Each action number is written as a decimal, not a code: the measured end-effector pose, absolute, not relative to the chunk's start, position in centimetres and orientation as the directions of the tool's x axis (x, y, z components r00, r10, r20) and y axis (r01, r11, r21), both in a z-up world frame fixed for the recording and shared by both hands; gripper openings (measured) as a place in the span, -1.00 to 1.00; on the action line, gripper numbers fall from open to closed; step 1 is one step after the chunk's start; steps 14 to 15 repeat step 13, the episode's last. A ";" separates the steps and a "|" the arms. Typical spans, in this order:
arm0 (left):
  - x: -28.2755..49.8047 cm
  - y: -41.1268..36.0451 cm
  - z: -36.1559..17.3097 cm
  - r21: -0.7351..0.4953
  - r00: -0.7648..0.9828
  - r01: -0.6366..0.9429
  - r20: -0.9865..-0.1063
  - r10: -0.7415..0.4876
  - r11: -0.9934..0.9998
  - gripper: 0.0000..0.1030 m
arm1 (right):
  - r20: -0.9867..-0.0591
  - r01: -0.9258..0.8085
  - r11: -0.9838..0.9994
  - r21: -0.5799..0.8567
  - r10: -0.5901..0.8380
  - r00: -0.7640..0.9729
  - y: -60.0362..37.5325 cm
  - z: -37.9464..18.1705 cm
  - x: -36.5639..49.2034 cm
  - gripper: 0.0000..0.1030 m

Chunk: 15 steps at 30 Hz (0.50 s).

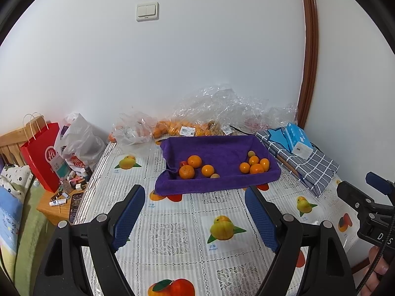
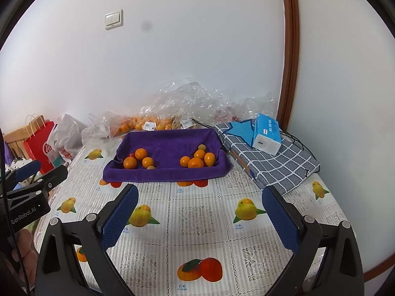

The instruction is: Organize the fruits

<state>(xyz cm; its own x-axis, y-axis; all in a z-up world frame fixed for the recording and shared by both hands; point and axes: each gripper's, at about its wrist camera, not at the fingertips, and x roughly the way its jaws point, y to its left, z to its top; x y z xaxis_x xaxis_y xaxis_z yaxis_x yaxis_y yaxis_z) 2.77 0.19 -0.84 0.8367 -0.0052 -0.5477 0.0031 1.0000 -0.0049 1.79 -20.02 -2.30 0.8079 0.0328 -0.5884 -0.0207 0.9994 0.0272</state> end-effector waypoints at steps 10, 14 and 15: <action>2.8 0.2 -0.7 -0.007 0.838 0.002 -0.545 -0.005 1.000 0.60 | -0.588 -0.022 0.999 0.027 0.034 0.808 -20.0 -2.3 1.8 0.93; 2.8 0.4 -0.6 -0.009 0.839 0.005 -0.544 -0.009 1.000 0.60 | -0.587 -0.023 0.999 0.023 0.032 0.809 -20.0 -2.3 1.8 0.93; 2.8 0.4 -0.6 -0.009 0.839 0.005 -0.544 -0.009 1.000 0.60 | -0.587 -0.023 0.999 0.023 0.032 0.809 -20.0 -2.3 1.8 0.93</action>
